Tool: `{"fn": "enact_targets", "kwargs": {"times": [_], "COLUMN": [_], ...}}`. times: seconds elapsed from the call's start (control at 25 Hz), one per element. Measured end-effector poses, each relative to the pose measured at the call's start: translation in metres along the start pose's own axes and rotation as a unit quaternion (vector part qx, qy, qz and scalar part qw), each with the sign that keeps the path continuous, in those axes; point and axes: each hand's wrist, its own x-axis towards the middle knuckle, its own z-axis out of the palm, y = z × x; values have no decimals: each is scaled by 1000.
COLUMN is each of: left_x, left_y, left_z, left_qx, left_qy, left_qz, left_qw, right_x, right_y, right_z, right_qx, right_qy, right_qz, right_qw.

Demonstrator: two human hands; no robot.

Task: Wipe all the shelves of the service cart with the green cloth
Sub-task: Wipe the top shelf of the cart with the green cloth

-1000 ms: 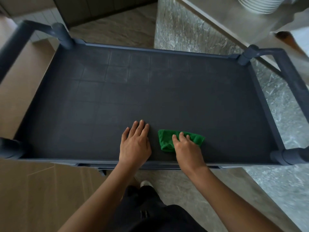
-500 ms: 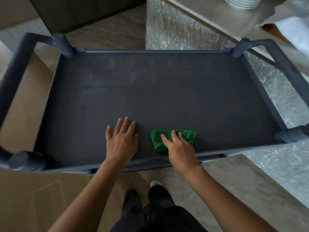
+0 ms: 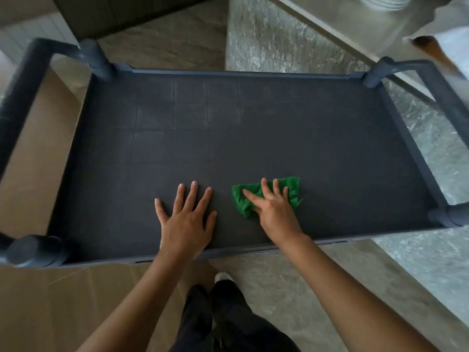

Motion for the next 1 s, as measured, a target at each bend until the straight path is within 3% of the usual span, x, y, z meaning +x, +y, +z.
{"fn": "enact_targets", "kwargs": {"times": [0.2, 0.44, 1.0], "left_x": [0, 2, -1], "left_y": [0, 1, 3], "left_z": [0, -3, -8], "left_qx": [13, 19, 9], "left_qy": [2, -9, -24], "left_qz": [-10, -20, -21], "left_qw": [1000, 1000, 999], "right_x": [104, 213, 133], "right_y": [6, 2, 14], "right_z": [-10, -38, -36], "right_qx": [-24, -55, -120], "right_qy": [11, -41, -37], "right_qz": [19, 59, -43], "right_qw": [999, 996, 991]}}
